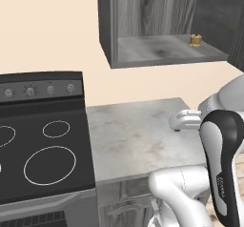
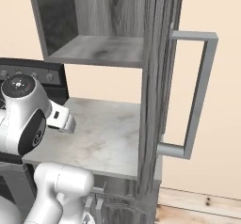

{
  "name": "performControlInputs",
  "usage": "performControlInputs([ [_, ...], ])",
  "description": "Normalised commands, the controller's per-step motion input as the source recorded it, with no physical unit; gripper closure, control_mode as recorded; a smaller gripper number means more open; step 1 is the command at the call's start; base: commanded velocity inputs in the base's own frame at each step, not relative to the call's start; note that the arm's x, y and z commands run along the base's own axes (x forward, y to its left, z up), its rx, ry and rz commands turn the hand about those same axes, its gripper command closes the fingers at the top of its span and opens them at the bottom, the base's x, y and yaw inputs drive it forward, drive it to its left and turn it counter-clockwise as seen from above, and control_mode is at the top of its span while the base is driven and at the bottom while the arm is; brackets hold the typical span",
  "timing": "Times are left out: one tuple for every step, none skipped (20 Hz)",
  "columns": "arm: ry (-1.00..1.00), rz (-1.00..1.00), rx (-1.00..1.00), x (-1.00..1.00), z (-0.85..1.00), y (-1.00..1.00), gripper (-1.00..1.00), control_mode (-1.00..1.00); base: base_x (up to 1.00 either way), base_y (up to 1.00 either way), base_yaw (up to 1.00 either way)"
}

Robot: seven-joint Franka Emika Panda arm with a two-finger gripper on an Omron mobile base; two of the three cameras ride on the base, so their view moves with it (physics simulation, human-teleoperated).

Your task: Get the candle and the liquor from the cabinet and move them to the dining counter.

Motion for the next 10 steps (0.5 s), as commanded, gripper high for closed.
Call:
performControlInputs([
  [0.0,0.0,0.0,0.0,0.0,0.0,-1.0,1.0,0.0,0.0,0.0],
  [0.0,0.0,0.0,0.0,0.0,0.0,-1.0,1.0,0.0,0.0,0.0],
  [0.0,0.0,0.0,0.0,0.0,0.0,-1.0,1.0,0.0,0.0,0.0],
  [0.0,0.0,0.0,0.0,0.0,0.0,-1.0,1.0,0.0,0.0,0.0],
  [0.0,0.0,0.0,0.0,0.0,0.0,-1.0,1.0,0.0,0.0,0.0],
  [0.0,0.0,0.0,0.0,0.0,0.0,-1.0,1.0,0.0,0.0,0.0],
  [0.0,0.0,0.0,0.0,0.0,0.0,-1.0,1.0,0.0,0.01,0.0],
  [0.0,0.0,0.0,0.0,0.0,0.0,-1.0,1.0,0.0,0.01,0.0],
  [0.0,-0.03,0.0,0.0,0.0,0.0,-1.0,-1.0,0.0,0.0,0.0],
  [-0.13,-0.21,0.0,-0.07,0.03,0.0,-1.0,-1.0,0.0,0.0,0.0],
])
